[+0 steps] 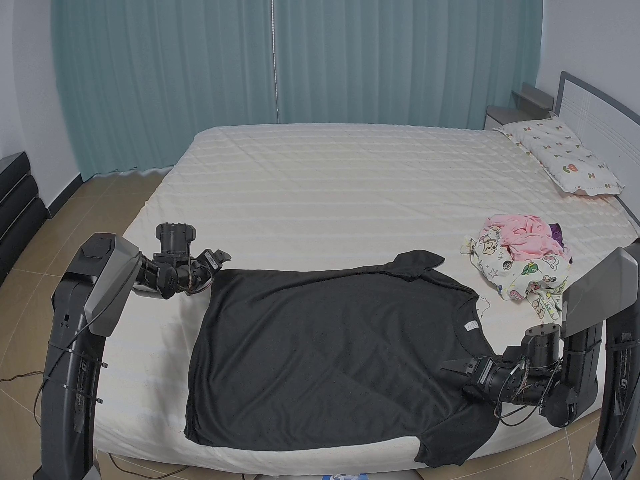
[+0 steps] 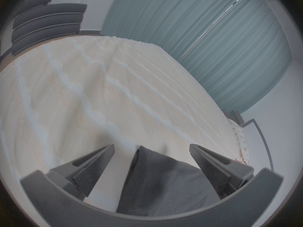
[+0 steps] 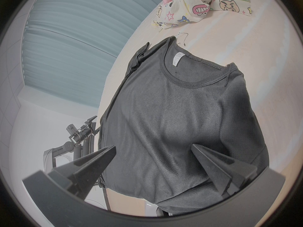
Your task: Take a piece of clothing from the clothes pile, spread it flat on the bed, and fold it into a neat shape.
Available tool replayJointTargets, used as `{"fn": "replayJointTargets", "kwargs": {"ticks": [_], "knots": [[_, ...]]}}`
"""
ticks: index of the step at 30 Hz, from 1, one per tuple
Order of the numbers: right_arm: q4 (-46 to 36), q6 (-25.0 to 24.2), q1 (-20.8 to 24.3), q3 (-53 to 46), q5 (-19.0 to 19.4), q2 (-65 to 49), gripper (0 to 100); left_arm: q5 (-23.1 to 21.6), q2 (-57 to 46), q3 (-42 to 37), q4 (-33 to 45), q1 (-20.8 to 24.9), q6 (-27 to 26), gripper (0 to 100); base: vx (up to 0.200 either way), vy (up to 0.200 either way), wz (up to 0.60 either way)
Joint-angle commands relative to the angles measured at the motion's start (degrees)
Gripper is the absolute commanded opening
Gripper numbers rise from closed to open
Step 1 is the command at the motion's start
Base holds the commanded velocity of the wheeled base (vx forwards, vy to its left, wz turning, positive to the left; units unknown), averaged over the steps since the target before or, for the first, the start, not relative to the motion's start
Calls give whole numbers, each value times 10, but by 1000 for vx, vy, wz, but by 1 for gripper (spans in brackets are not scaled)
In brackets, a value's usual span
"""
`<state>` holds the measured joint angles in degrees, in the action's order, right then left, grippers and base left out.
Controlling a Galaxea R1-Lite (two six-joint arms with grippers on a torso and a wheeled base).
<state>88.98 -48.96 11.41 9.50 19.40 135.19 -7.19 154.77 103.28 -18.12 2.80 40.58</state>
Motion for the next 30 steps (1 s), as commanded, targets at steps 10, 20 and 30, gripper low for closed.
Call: {"fn": "replayJointTargets", "kwargs": {"ticks": [10, 20, 30], "knots": [[10, 0, 0, 0, 0, 1, 100, 8, 37, 40, 2, 1, 8, 0, 0, 0, 0], [10, 0, 0, -1, 0, 1, 100, 39, 35, 41, -2, -5, 34, 0, 0, 0, 0], [10, 0, 0, -1, 0, 1, 100, 58, 36, 42, -2, -11, 36, 0, 0, 0, 0]]}}
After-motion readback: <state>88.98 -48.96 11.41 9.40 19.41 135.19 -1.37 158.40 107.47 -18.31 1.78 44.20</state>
